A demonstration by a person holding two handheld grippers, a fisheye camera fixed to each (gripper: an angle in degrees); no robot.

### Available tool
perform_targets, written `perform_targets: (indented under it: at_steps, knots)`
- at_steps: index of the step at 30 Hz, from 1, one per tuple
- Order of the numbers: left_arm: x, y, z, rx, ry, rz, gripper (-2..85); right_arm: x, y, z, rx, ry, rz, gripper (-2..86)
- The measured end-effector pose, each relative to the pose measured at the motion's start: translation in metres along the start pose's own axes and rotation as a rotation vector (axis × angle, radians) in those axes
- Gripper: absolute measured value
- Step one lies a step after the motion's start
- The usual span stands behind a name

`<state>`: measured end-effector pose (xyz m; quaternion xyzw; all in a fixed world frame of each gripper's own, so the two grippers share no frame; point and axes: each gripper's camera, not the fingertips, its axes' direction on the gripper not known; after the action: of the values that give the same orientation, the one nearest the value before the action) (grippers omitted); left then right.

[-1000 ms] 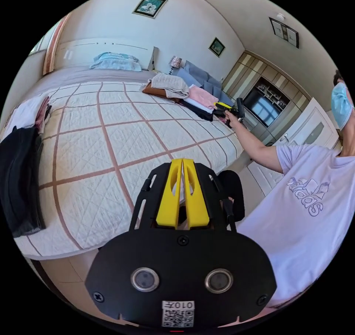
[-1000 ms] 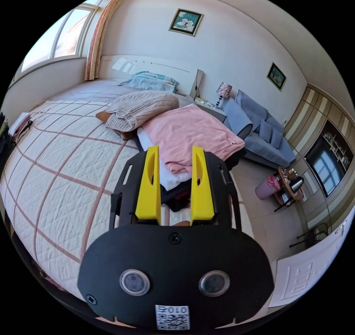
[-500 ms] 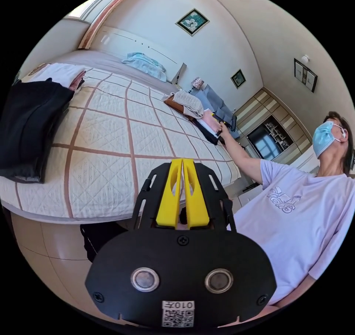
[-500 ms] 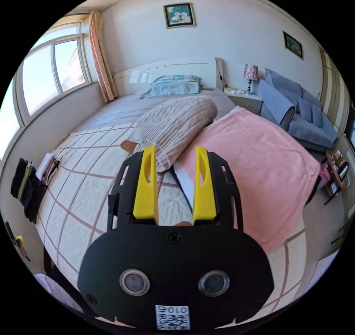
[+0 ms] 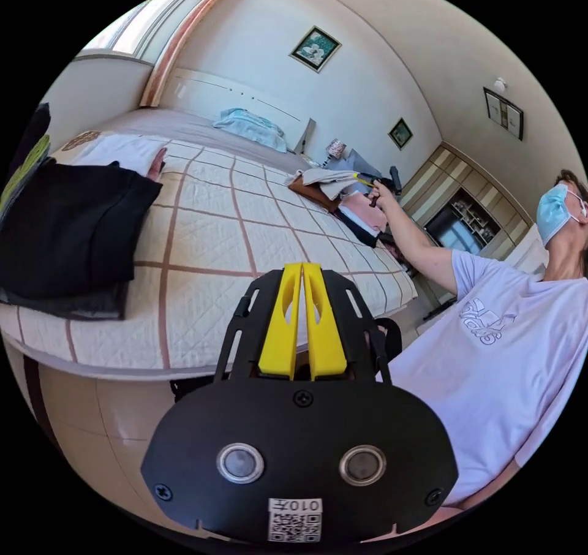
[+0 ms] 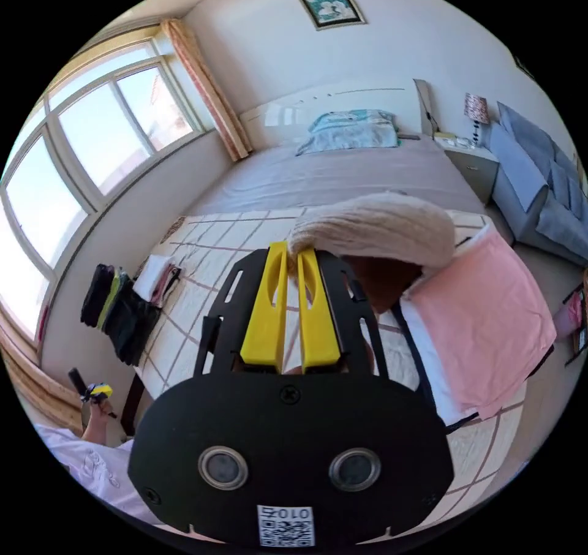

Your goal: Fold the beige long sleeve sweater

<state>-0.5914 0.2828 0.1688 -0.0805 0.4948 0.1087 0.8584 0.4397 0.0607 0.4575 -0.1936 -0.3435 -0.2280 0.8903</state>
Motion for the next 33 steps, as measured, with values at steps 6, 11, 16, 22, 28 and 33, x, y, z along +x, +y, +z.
perform_targets:
  at_steps: [6,11,16,22,28,33]
  knots:
    - [0.006,-0.020,0.044,0.043,0.274,0.111,-0.2,-0.165,0.127,-0.080,0.049,-0.137,-0.337,6.7]
    - [-0.008,0.004,0.045,0.029,0.337,0.051,-0.1,-0.216,0.281,-0.031,-0.224,-0.303,-0.481,10.6]
    - [-0.006,0.027,0.031,-0.025,0.206,0.074,0.0,-0.135,0.314,-0.047,-0.014,-0.162,-0.075,13.4]
    - [0.020,0.024,0.049,-0.115,0.120,0.159,1.3,-0.081,0.310,0.006,-0.205,0.043,0.078,15.2]
    - [0.039,0.011,0.082,-0.172,0.241,0.167,8.0,-0.062,0.311,0.021,-0.158,-0.198,0.188,8.5]
    - [0.032,-0.017,0.103,-0.173,0.362,0.044,15.4,-0.137,0.307,-0.024,-0.034,-0.205,-0.167,6.2]
